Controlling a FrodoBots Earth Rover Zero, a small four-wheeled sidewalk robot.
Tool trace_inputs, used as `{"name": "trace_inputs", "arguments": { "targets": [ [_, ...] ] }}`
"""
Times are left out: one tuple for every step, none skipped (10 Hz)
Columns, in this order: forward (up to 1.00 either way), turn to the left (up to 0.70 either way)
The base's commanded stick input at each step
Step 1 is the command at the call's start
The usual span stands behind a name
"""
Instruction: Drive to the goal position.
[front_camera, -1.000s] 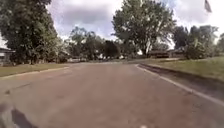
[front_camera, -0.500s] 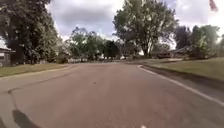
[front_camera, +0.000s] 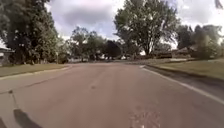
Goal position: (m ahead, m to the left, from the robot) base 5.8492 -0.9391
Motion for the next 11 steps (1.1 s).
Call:
{"name": "trace_inputs", "arguments": {
  "targets": [
    [1.00,-0.03],
    [1.00,-0.02],
    [1.00,-0.02],
    [1.00,-0.02],
    [1.00,-0.02],
    [1.00,0.00],
    [1.00,0.00],
    [1.00,0.00],
    [1.00,0.00],
    [1.00,0.00],
    [1.00,0.00]
  ]
}}
